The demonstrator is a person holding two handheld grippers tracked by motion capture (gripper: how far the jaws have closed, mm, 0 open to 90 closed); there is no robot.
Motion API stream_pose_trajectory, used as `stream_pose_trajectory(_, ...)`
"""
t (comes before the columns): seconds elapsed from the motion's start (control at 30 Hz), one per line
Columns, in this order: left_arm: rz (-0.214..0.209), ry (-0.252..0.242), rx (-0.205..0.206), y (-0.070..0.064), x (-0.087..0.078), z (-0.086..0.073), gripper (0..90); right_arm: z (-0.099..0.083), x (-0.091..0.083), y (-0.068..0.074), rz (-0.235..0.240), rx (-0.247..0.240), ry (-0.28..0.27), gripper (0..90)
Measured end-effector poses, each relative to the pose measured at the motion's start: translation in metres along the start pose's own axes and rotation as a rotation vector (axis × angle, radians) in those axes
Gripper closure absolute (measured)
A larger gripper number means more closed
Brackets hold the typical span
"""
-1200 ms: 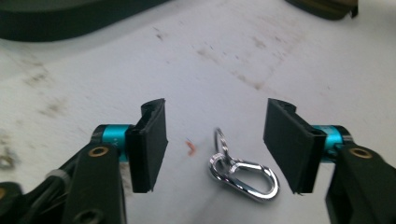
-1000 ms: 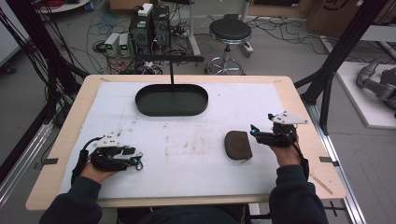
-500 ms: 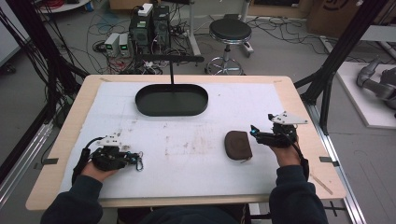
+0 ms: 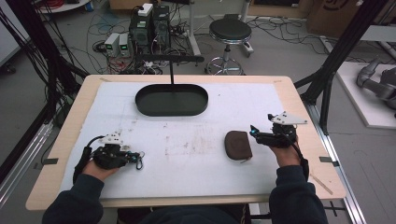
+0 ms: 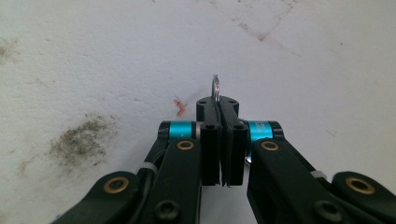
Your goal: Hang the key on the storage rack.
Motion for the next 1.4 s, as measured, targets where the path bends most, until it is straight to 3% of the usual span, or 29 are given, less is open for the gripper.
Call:
stream_pose_trajectory(0.27,0.003,0.004,0.007,0.000,0.001,0.001,87.4,0.000,0.000,0.000,0.000,-0.002,0.002,19.2)
stream_pose_trajectory(0.3,0.015,0.017,0.027,-0.002,0.001,0.003,87.7,0.000,0.000,0.000,0.000,-0.002,0.003,19.2)
stream_pose_trajectory(0.4,0.041,0.027,0.029,-0.004,0.001,0.005,88.0,0.000,0.000,-0.001,-0.001,-0.002,0.002,19.2)
stream_pose_trajectory(0.63,0.049,-0.110,-0.046,0.002,-0.013,0.014,88.1,-0.001,-0.001,-0.002,-0.006,0.007,0.002,19.2)
stream_pose_trajectory(0.67,0.049,-0.110,-0.046,0.002,-0.013,0.014,88.1,-0.001,-0.001,-0.002,-0.006,0.007,0.002,19.2)
stream_pose_trajectory(0.73,0.044,-0.164,-0.056,0.004,-0.019,0.018,88.1,-0.001,-0.001,-0.002,-0.007,0.008,0.000,19.3)
stream_pose_trajectory(0.9,0.052,-0.229,-0.041,0.006,-0.024,0.031,88.1,-0.001,0.000,-0.002,-0.008,0.009,-0.002,19.3)
stream_pose_trajectory(1.03,0.063,-0.253,-0.021,0.010,-0.026,0.042,88.1,0.000,0.001,-0.003,-0.011,0.011,-0.006,19.3)
stream_pose_trajectory(1.17,0.085,-0.328,0.005,0.025,-0.031,0.070,88.1,0.001,0.000,-0.004,-0.014,0.018,-0.013,19.4)
stream_pose_trajectory(1.2,0.085,-0.328,0.005,0.025,-0.031,0.070,88.1,0.001,0.000,-0.003,-0.014,0.019,-0.013,19.4)
stream_pose_trajectory(1.27,0.086,-0.364,0.017,0.034,-0.030,0.089,88.1,0.002,0.000,-0.003,-0.014,0.015,-0.017,19.4)
stream_pose_trajectory(1.4,0.087,-0.385,0.026,0.044,-0.028,0.108,88.1,0.002,0.001,-0.003,-0.011,0.015,-0.011,19.4)
Point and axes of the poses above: each handheld gripper's, and its own axes: x roughly forward along the jaws, z roughly out of its top, y roughly to its left, the point moved 2 cm from there along x, roughly forward along the jaws, and after that the axes turned 8 degrees about -y, right-handed, at the moved point
